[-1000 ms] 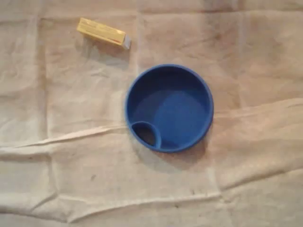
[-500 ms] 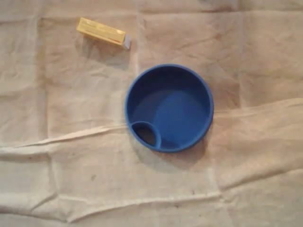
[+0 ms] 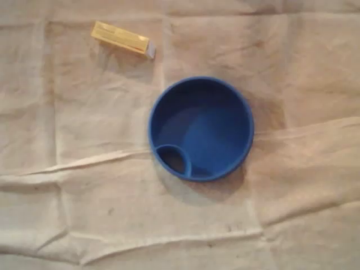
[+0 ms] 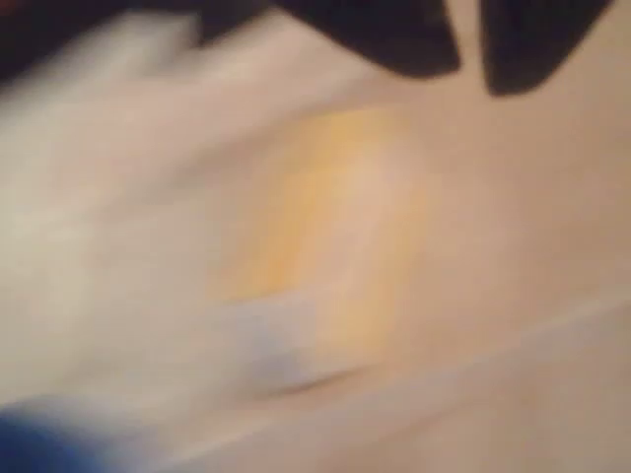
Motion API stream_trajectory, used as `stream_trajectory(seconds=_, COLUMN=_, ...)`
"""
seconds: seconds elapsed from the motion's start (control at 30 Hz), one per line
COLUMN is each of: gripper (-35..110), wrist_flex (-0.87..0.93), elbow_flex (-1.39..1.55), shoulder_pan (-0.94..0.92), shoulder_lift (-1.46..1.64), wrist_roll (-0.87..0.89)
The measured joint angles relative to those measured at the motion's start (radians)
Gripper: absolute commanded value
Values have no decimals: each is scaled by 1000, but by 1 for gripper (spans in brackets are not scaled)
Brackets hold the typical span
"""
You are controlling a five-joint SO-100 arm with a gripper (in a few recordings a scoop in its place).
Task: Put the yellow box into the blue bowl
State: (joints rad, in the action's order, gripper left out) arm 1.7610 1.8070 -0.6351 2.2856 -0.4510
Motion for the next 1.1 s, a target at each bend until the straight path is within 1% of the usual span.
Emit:
stream_trajectory(seconds=0.07, gripper=0, wrist_flex=0, elbow_flex=2, shoulder_pan=-41, shoulder_lift=-40, wrist_roll=-32)
stream_trajectory(seconds=0.2, gripper=0, wrist_flex=-2, elbow_flex=-28, shoulder_pan=-129, shoulder_lift=-133, wrist_roll=-161)
stream_trajectory(seconds=0.3, gripper=0, wrist_flex=-2, elbow_flex=-110, shoulder_pan=-144, shoulder_lift=-190, wrist_roll=-245)
stream_trajectory(seconds=0.37, gripper=0, wrist_flex=-2, elbow_flex=-172, shoulder_pan=-155, shoulder_lift=-239, wrist_roll=-268)
stream_trajectory(seconds=0.5, gripper=0, wrist_flex=-2, elbow_flex=-278, shoulder_pan=-160, shoulder_lift=-367, wrist_roll=-239)
stream_trajectory(seconds=0.67, gripper=0, wrist_flex=-2, elbow_flex=-391, shoulder_pan=-183, shoulder_lift=-528, wrist_roll=-137)
stream_trajectory(seconds=0.8, gripper=1, wrist_flex=-2, elbow_flex=-472, shoulder_pan=-183, shoulder_lift=-621, wrist_roll=-86)
stream_trajectory(seconds=0.9, gripper=7, wrist_flex=-2, elbow_flex=-525, shoulder_pan=-181, shoulder_lift=-684, wrist_roll=-75)
stream_trajectory(seconds=1.1, gripper=26, wrist_flex=-3, elbow_flex=-623, shoulder_pan=-181, shoulder_lift=-813, wrist_roll=-74)
